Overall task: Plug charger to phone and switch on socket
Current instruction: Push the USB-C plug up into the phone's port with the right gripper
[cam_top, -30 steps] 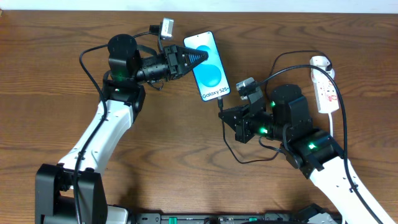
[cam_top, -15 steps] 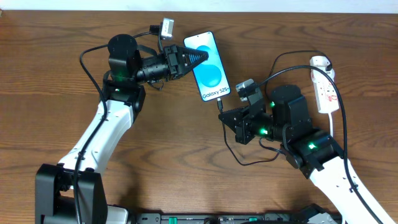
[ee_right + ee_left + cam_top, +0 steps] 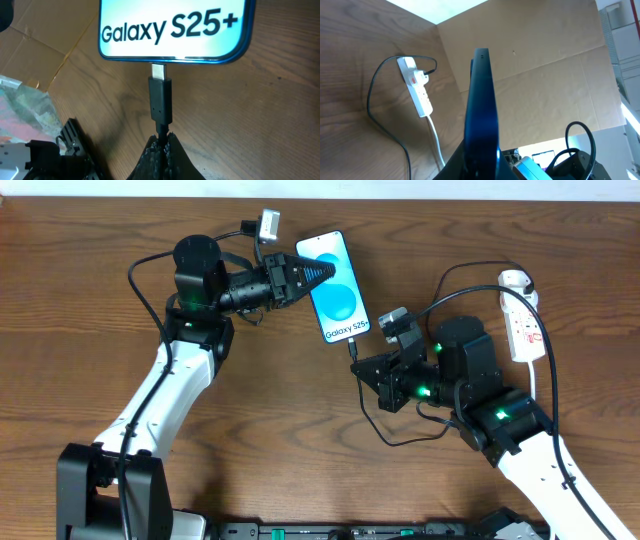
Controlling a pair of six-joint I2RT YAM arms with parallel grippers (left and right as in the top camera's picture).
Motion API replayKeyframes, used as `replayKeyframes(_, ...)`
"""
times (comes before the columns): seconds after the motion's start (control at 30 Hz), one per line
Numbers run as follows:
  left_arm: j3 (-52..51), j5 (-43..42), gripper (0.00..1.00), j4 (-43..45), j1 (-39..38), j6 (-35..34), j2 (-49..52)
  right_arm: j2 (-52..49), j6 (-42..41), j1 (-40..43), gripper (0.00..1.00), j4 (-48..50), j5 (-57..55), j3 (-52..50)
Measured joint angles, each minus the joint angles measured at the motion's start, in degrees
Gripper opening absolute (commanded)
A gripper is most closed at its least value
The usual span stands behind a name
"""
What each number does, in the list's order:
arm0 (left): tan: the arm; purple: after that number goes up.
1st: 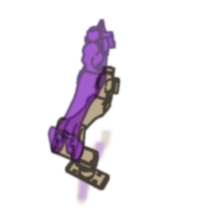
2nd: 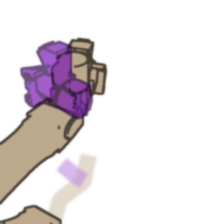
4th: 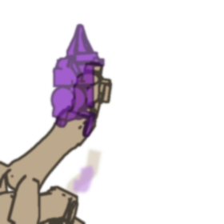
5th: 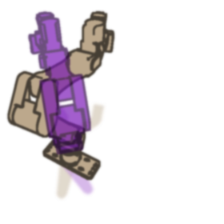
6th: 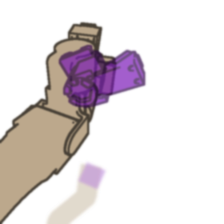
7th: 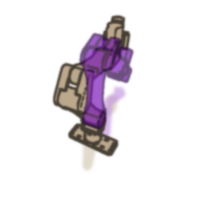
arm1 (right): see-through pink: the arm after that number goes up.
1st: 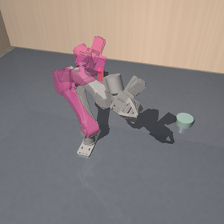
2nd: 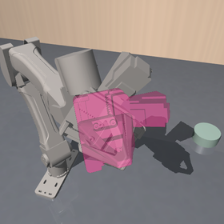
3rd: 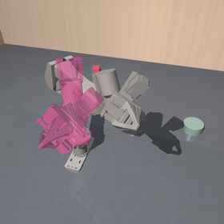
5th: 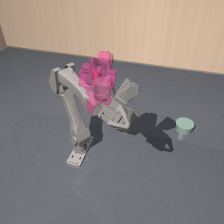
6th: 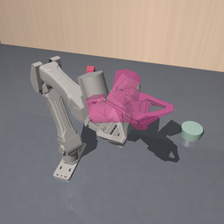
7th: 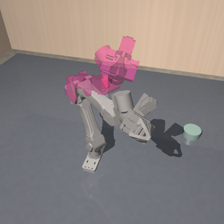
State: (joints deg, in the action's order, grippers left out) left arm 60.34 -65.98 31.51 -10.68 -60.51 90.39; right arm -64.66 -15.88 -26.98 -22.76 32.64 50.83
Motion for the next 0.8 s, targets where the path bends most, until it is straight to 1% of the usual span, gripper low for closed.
replayKeyframes(0.8, 0.0, -0.13, 0.07, 0.0, 0.0, -0.24, 0.0, 0.0, 0.0, 0.0, 0.01, 0.09, 0.15, 0.0)
